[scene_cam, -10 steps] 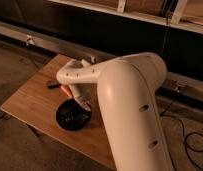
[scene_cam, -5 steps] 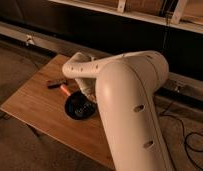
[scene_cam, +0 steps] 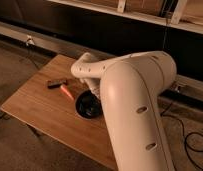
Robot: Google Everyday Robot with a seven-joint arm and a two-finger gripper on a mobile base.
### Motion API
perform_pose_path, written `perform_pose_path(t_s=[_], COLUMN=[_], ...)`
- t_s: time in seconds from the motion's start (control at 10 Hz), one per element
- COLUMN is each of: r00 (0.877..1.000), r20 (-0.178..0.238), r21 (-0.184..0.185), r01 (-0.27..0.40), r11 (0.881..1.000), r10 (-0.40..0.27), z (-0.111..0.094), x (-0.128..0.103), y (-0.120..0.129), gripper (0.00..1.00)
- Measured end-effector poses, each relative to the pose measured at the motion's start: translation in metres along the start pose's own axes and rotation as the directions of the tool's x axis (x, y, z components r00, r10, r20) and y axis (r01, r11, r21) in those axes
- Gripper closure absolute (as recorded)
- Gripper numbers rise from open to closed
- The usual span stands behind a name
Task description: Drag the ceramic bowl in a circle
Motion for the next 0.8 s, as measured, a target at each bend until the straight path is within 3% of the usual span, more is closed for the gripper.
perform_pose_path(t_s=[0.4, 0.8], r00=[0.998, 0.987], r20=[-0.040, -0.076], r21=[0.077, 0.104], r01=[0.044, 0.152], r11=[0.996, 0.983], r10=[-0.041, -0.144], z=[0.009, 0.019], x=[0.029, 0.063], y=[-0.037, -0.033], gripper=[1.00, 1.00])
